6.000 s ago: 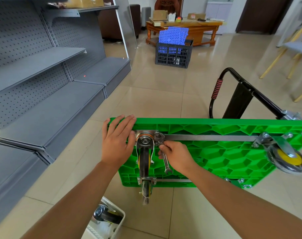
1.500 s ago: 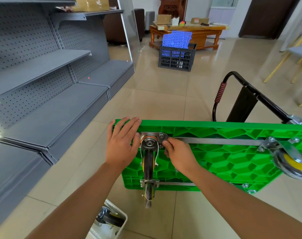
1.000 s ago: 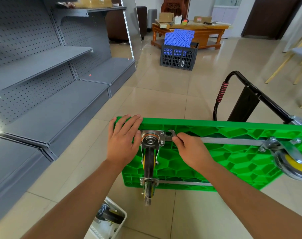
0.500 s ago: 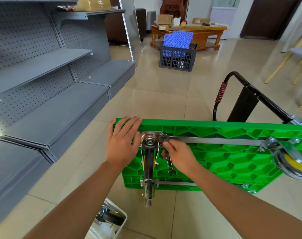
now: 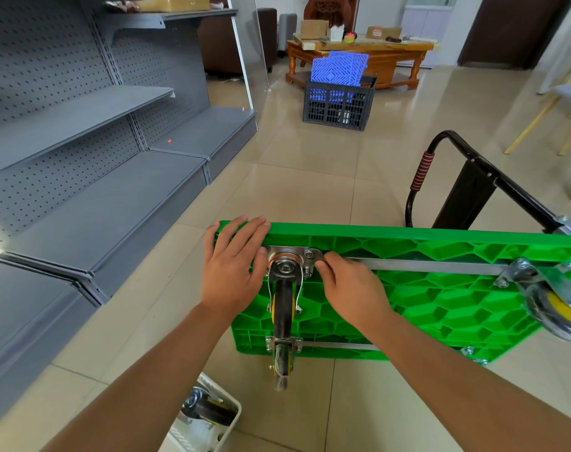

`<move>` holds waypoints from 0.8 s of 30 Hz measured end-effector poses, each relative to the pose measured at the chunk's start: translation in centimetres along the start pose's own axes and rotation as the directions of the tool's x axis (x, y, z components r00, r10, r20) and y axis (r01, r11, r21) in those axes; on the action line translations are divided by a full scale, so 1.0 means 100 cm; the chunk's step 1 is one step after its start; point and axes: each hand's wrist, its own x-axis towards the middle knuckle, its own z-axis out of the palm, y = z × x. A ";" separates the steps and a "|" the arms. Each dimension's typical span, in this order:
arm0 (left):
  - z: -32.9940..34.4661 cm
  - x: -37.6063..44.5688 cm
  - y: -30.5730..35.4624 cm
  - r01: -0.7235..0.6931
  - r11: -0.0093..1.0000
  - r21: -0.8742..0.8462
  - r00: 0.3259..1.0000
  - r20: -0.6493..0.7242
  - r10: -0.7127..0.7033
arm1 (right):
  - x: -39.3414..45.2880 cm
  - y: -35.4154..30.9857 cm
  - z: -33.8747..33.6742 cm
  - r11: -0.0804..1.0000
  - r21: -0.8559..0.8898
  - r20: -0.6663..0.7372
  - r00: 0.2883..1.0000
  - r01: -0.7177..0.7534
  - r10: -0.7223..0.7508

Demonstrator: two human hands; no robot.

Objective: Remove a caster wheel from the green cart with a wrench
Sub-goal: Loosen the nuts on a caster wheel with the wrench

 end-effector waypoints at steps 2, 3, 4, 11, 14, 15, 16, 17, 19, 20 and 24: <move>0.001 0.001 -0.001 -0.007 1.000 0.002 1.000 -0.013 0.007 | 0.003 0.003 -0.003 0.997 -0.060 -0.031 0.998 0.047 -0.049; 0.001 0.001 -0.001 -0.011 1.000 0.000 1.000 -0.017 0.011 | 0.003 0.004 -0.004 0.996 -0.065 -0.031 0.998 0.056 -0.059; 0.002 0.000 -0.002 -0.019 1.000 -0.002 0.999 -0.027 0.019 | 0.003 0.006 -0.005 0.996 -0.060 -0.028 0.998 0.062 -0.063; 0.007 0.000 -0.003 -0.025 1.000 0.004 0.997 -0.070 0.025 | -0.005 0.016 -0.003 0.976 0.214 -0.023 0.999 0.035 -0.031; 0.008 0.000 -0.004 -0.038 0.999 -0.003 0.996 -0.077 0.038 | -0.007 0.015 0.003 0.940 0.341 0.041 0.999 -0.014 0.001; 0.008 0.000 -0.004 -0.043 0.999 -0.003 0.996 -0.078 0.043 | -0.007 0.014 0.006 0.935 0.353 0.063 0.998 -0.030 0.009; 0.008 0.000 -0.004 -0.044 0.999 -0.003 0.996 -0.079 0.044 | -0.008 0.014 0.010 0.932 0.360 0.083 0.996 -0.049 0.020; 0.008 0.000 -0.005 -0.042 0.999 -0.004 0.996 -0.080 0.042 | -0.008 0.012 0.014 0.927 0.368 0.098 0.995 -0.069 0.035; 0.009 0.000 -0.005 -0.041 0.999 -0.004 0.995 -0.086 0.041 | -0.007 0.009 0.019 0.908 0.405 0.111 0.992 -0.105 0.065; 0.010 0.000 -0.005 -0.043 0.999 -0.004 0.995 -0.090 0.042 | -0.007 0.006 0.021 0.893 0.433 0.114 0.990 -0.122 0.081; 0.012 0.001 -0.006 -0.050 0.999 -0.007 0.994 -0.099 0.049 | -0.007 -0.006 0.026 0.816 0.539 0.140 0.978 -0.209 0.158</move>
